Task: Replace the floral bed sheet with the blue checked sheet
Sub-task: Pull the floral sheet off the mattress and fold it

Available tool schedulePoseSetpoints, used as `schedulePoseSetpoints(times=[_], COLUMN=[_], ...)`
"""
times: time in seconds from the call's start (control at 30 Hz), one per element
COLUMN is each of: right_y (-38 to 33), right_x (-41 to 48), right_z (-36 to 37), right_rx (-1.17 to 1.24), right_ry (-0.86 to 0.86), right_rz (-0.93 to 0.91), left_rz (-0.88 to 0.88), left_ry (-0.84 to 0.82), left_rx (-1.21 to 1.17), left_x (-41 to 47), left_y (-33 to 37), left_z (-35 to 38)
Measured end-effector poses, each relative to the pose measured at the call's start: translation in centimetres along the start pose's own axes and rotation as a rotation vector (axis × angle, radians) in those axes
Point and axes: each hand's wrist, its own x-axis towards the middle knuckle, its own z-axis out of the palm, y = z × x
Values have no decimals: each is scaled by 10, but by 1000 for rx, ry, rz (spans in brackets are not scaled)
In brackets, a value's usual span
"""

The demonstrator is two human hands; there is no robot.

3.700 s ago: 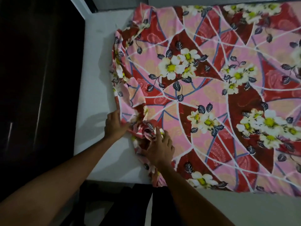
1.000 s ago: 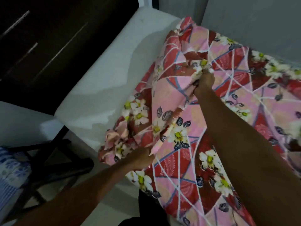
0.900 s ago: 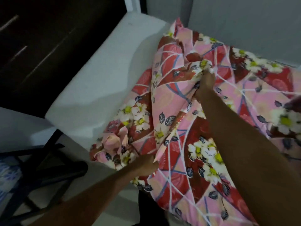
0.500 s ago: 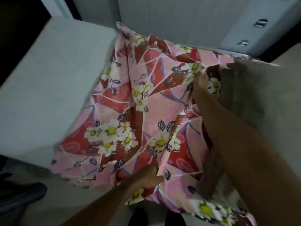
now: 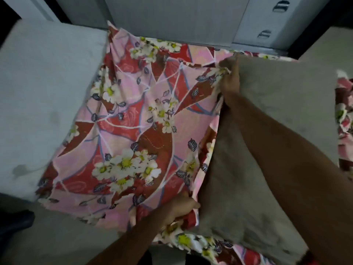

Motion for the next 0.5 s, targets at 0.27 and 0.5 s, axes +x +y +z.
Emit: schedulePoseSetpoints(times=[0.27,0.5], right_y=[-26,5], right_x=[-20,-98], right_z=[-29,-165], right_rx=[-443,-466], right_ry=[-376,206], right_rz=[-58,-236], left_rz=[-49,381], left_ry=[196,672], left_rx=[150,396], left_x=[20,-5], left_y=[-9,19], left_z=[6,-8])
